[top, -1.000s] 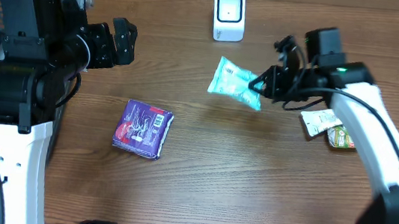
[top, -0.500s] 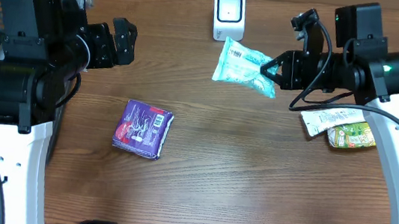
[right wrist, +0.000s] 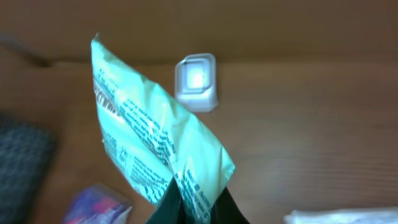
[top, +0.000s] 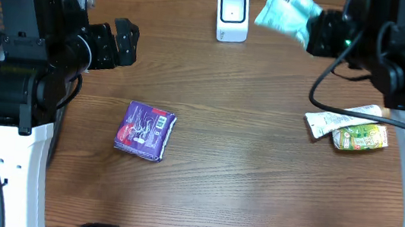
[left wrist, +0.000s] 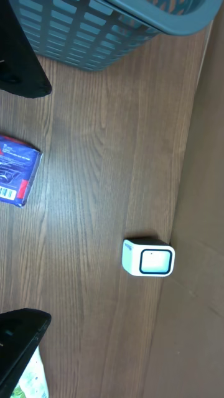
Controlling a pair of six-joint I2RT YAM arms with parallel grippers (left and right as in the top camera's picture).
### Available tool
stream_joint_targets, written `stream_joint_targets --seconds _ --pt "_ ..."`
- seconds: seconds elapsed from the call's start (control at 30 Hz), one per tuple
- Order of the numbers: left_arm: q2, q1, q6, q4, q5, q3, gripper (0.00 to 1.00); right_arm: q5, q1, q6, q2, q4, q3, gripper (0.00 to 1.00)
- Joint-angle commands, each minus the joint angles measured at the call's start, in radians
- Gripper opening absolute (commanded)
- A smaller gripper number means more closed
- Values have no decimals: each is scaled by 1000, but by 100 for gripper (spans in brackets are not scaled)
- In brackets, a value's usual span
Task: Scan the item barcode
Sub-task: 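Lift the mint-green packet and hold it to the white scanner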
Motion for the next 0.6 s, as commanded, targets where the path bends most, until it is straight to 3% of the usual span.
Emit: stream_joint_targets --seconds 0.0,0.1,0.17,0.33,0.57 --pt "3 0 19 3 4 8 100 435 90 -124 107 74 15 4" --pt "3 0 19 3 4 8 100 792 161 -203 237 241 15 4" --pt "3 0 19 3 4 8 99 872 178 -335 308 338 15 4" --pt "3 0 19 3 4 8 100 921 193 -815 494 632 15 4" --pt "3 0 19 3 4 8 100 893 215 -1316 667 1011 14 4"
